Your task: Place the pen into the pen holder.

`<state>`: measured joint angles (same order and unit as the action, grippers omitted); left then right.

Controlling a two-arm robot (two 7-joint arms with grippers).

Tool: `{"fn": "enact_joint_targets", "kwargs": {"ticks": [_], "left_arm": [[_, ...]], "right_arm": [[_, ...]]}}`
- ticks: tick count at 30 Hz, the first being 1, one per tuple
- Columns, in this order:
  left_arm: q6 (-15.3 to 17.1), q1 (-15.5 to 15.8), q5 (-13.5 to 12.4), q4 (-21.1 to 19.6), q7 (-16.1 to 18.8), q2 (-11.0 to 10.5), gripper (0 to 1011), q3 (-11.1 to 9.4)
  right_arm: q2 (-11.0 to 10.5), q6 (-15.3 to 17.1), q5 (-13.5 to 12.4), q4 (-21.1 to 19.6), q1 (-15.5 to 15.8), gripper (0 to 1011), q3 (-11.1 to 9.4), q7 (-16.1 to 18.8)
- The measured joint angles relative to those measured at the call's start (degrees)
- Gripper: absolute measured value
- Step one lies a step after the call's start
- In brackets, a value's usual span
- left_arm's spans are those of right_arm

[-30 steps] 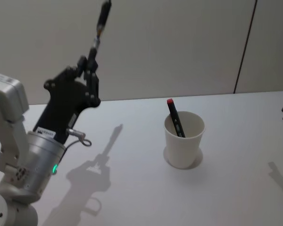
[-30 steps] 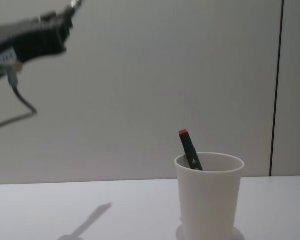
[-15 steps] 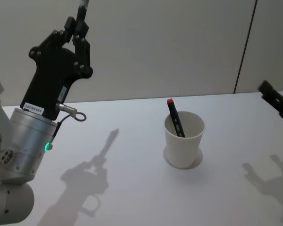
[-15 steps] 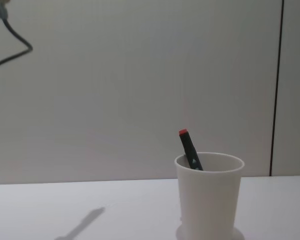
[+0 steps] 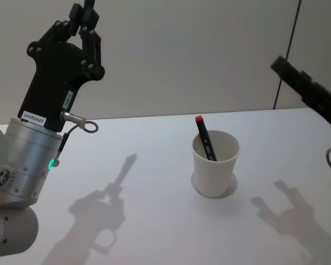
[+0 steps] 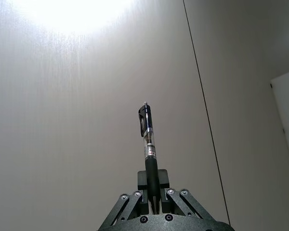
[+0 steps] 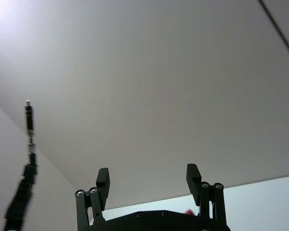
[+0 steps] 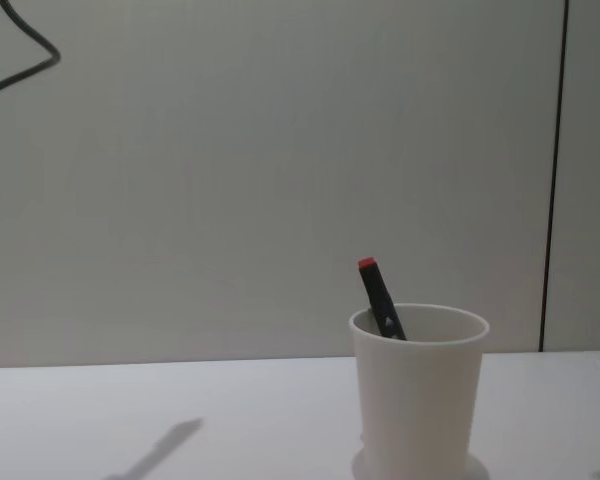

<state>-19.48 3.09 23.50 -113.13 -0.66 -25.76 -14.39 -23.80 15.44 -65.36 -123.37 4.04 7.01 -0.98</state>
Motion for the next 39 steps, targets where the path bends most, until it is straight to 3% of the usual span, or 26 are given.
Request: {"fn": "enact_joint_targets", "kwargs": {"ticks": [6,11,26,39], "left_arm": [[-0.2,0.2,0.0,-0.1,-0.2,0.1,130,0.1],[-0.1,0.1,0.0,-0.2,-0.5,0.0,130,0.3],[0.5,-1.5,-2.7,-1.6,-1.3,-1.1,130,1.0],[1.2,-1.6,-4.6,-1.9,-2.3,-0.3,130,1.2]], "right_arm": [[2.3,1.8,-4.5,-0.3,-2.9,1002,1.2,1.0],[2.9,2.5,-6.8,-0.2,-4.2,1001,1.7,1.6],[4.6,6.7,-8.0,1.9,-10.7,1001,3.6,-2.8],[8.5,12.1,-11.0,4.8,-18.7,1002,5.9,-6.5]]}}
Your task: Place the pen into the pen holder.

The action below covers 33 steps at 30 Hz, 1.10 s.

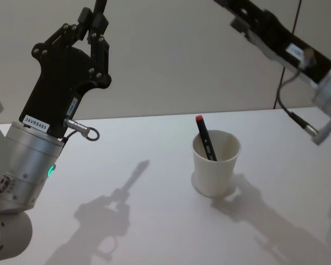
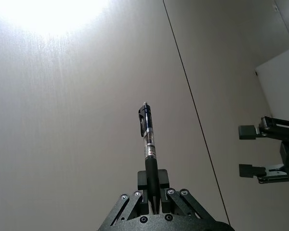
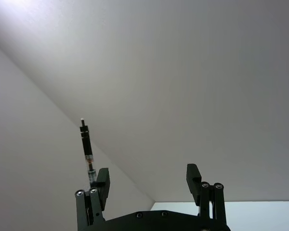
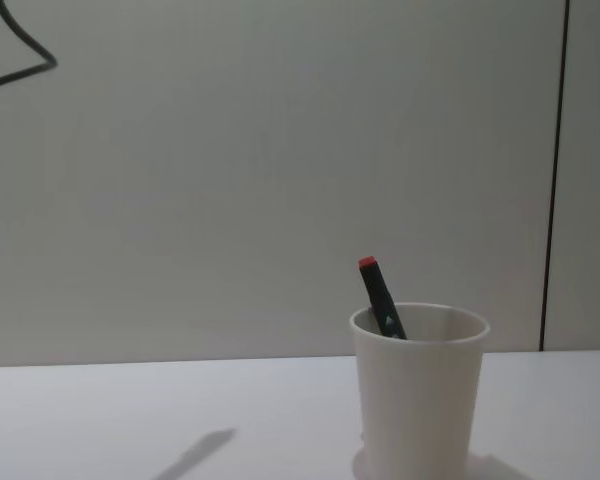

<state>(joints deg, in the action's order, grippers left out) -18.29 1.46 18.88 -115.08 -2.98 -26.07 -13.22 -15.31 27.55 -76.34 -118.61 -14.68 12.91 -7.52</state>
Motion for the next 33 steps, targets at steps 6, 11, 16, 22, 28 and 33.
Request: {"fn": "enact_joint_targets", "kwargs": {"ticks": [6,11,16,22,28,33], "left_arm": [[0.4,0.1,-0.5,-0.1,-0.5,0.5,130,0.1],[0.6,0.0,-0.6,-0.3,-0.9,0.7,130,0.3],[0.8,-0.3,-0.6,-0.6,-1.5,0.7,130,0.4],[1.1,-0.7,-0.4,-0.9,-2.4,0.6,130,0.7],[1.3,-1.1,-0.3,-1.1,-3.0,0.5,130,0.9],[1.3,-1.4,-0.3,-1.3,-3.1,0.5,130,1.1]], "right_arm": [[2.7,2.3,-1.5,1.9,-4.0,1002,1.7,-1.0],[4.3,3.6,-2.2,3.1,-6.2,1002,2.9,-1.6],[5.9,4.4,-2.6,4.3,-8.1,1002,4.3,-2.2],[7.7,4.9,-2.8,5.6,-10.1,1001,6.0,-2.7],[9.0,4.9,-2.9,6.9,-11.7,1002,7.3,-3.0],[9.8,4.7,-2.8,7.9,-12.7,1002,8.2,-3.1]]}}
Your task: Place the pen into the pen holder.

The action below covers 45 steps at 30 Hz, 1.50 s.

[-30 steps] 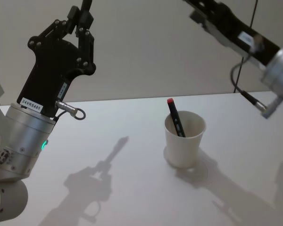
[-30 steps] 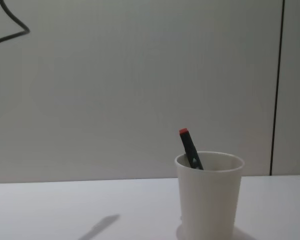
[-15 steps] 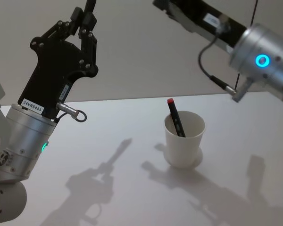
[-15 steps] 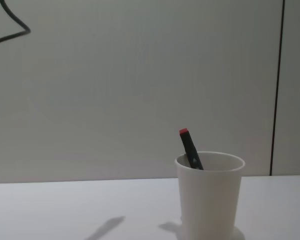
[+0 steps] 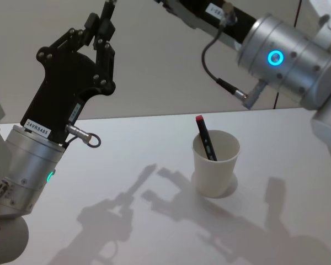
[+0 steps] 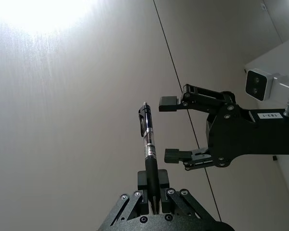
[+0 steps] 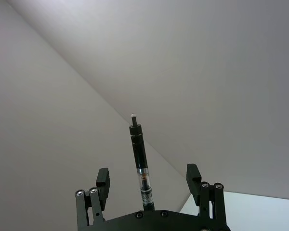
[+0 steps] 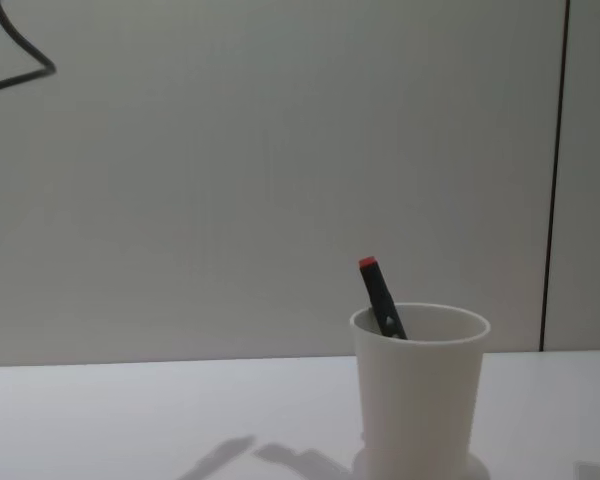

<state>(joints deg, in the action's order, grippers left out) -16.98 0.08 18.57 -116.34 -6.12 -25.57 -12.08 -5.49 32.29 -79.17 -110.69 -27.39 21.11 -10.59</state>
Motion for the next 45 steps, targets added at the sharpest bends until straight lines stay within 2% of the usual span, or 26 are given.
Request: {"fn": "enact_joint_targets", "kwargs": {"ticks": [19,45], "left_arm": [[-1.0,-0.4,-0.3,0.2,0.0,0.8,130,1.0],[-0.6,-0.5,-0.3,1.0,-1.9,1.6,130,1.8]], "right_arm": [[1.4,-2.2,0.9,2.8,-2.3,1002,3.0,-0.1],[1.9,-5.0,1.4,4.9,-4.2,1002,5.3,0.9]]}}
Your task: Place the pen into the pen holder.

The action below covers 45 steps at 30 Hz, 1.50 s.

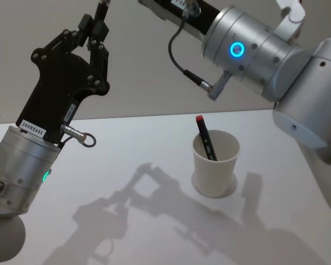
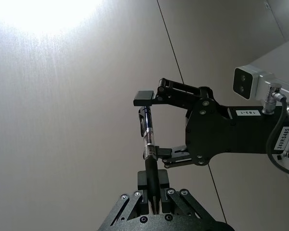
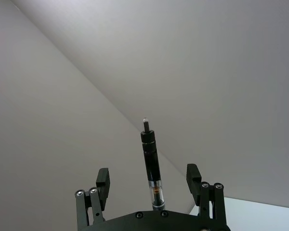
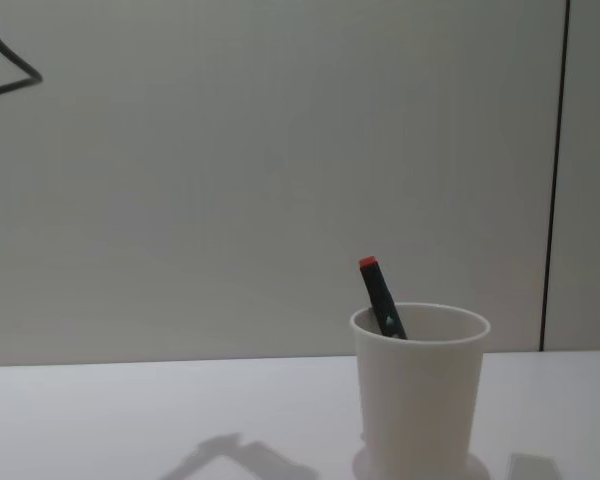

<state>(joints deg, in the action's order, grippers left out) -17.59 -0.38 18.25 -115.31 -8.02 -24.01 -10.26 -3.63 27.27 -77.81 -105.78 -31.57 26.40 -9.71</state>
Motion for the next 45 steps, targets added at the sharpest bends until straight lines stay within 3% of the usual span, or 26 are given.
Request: {"fn": "enact_joint_targets", "kwargs": {"ticks": [45], "left_arm": [[0.1,0.0,0.1,0.1,-0.4,0.2,130,0.1]], "right_arm": [[-0.6,-3.0,2.3,1.0,-0.7,1002,2.3,1.1]]}}
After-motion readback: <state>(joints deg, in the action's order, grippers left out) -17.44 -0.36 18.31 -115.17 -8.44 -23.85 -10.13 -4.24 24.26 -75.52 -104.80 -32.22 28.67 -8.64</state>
